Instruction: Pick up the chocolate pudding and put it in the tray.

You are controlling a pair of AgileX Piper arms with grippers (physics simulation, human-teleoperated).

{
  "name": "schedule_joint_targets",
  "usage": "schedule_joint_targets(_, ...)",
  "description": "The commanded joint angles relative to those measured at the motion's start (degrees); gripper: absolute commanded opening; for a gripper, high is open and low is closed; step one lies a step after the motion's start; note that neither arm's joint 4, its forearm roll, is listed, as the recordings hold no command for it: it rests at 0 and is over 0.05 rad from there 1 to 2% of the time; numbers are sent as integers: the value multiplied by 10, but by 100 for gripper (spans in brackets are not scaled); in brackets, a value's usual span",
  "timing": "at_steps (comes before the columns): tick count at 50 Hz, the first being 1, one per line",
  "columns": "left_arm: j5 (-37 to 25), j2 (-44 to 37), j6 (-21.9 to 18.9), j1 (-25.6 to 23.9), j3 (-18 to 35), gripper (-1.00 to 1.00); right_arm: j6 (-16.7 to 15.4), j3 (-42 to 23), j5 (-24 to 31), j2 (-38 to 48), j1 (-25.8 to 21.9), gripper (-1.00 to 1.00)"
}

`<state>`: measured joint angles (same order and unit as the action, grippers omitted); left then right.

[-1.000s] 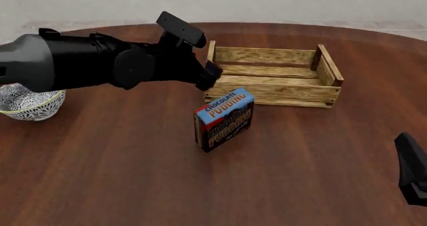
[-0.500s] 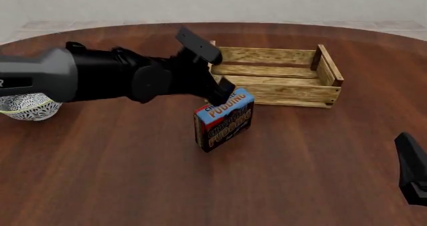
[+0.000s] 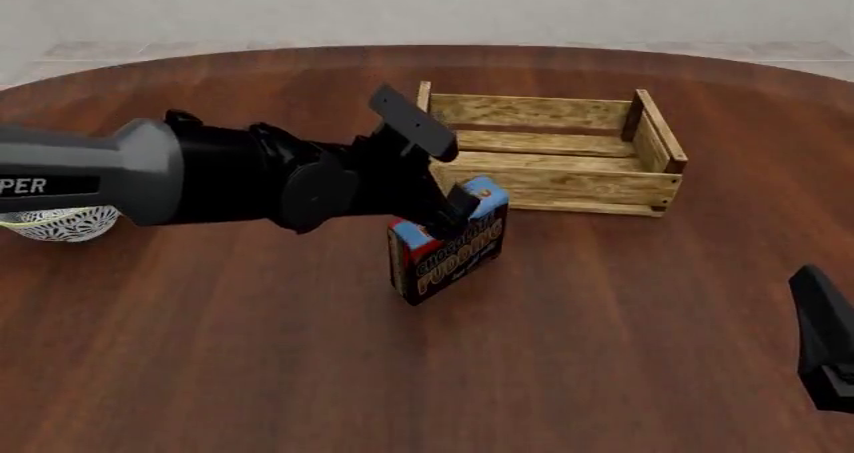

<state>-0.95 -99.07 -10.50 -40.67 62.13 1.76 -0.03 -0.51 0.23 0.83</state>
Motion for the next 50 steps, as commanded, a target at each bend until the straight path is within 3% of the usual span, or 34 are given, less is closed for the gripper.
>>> schedule_joint_targets(1, 10, -8, 3, 3, -11, 100, -3, 0, 0, 0, -1, 100)
schedule_joint_targets(50, 40, -38, 4, 8, -24, 100, 1, -6, 5, -1, 1, 100)
